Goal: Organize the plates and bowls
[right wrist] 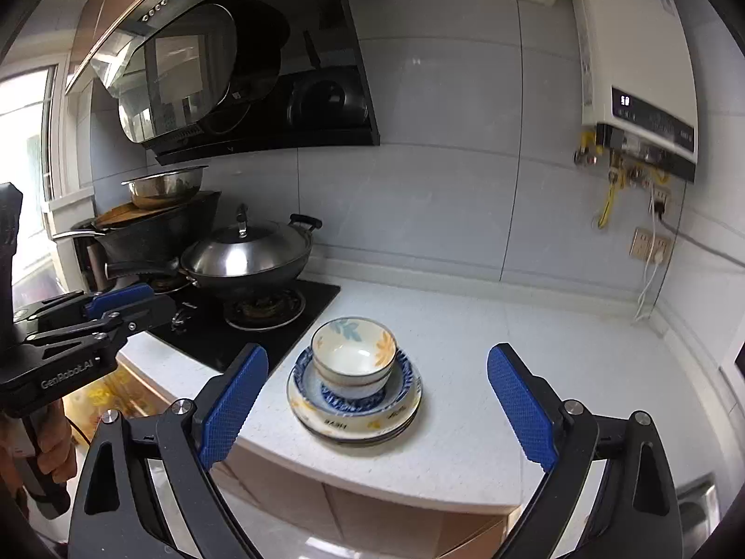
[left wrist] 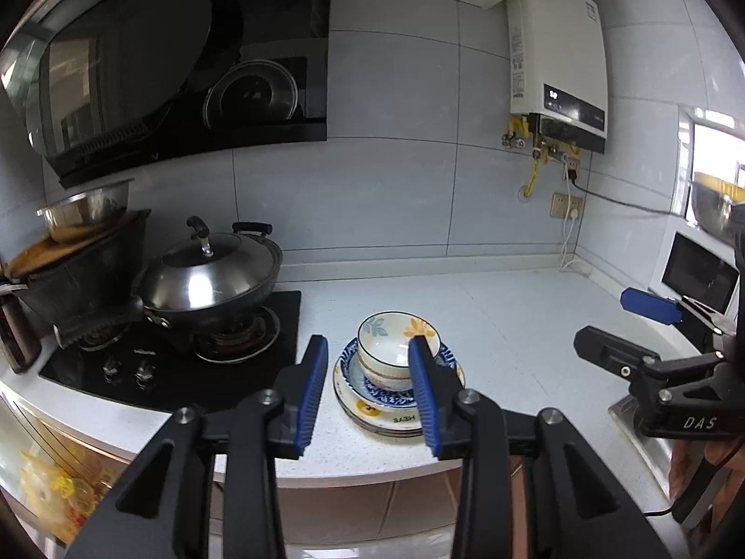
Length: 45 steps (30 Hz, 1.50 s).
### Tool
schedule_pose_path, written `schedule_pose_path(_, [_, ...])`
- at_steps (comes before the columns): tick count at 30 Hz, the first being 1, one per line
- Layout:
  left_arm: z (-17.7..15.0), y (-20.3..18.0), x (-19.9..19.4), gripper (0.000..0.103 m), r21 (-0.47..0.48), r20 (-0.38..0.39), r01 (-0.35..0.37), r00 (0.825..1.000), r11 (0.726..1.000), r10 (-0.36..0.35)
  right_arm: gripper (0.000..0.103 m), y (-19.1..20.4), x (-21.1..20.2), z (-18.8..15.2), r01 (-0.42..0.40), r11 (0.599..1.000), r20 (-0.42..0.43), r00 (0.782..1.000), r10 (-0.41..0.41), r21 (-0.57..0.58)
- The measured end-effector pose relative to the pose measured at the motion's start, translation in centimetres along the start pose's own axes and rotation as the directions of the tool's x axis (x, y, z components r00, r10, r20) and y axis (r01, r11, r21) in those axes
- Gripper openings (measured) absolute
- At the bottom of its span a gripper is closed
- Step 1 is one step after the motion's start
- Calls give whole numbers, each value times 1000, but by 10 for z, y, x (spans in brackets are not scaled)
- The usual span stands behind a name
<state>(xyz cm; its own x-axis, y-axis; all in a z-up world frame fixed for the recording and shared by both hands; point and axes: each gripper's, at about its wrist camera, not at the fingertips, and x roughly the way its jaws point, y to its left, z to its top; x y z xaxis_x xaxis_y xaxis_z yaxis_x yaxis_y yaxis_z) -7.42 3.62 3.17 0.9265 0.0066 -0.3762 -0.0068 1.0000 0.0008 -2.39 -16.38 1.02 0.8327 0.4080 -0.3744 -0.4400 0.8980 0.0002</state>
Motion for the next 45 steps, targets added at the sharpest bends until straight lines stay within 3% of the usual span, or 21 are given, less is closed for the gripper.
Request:
schedule_pose_path(4, [3, 0, -10, 44, 43, 12, -21, 1000, 999, 21, 93, 5, -7, -6, -12, 999, -23, 1000, 13, 38])
schedule_pose_path(9, [1, 9, -18, 44, 95, 44, -33, 999, 995, 29, 93, 12, -28, -13, 17, 995, -22, 1000, -14, 101])
schedule_pose_path(14, [-10, 34, -22, 44, 106, 19, 12, 1000, 994, -14, 93, 20, -50, -26, 116, 981, -62, 992, -107, 156])
schedule_pose_path(18, [-23, 58, -18, 44, 93, -44, 52, 998, 994, -48, 93, 28, -58, -45, 215, 960, -131, 972, -193, 182])
schedule_pose_path(24, [-42, 92, -19, 44, 52, -68, 17, 998, 998, -14, 93, 35, -61, -60, 290, 931, -169, 952, -257, 219])
schedule_pose_path(34, [-56, 110, -27, 44, -17, -73, -27, 997, 999, 26, 93, 39, -60, -60, 246, 952, -143, 964, -222, 182])
schedule_pose_path(45, [-56, 95, -30, 44, -50, -84, -42, 996, 998, 38, 93, 19, -53, -55, 192, 969, -123, 977, -174, 156])
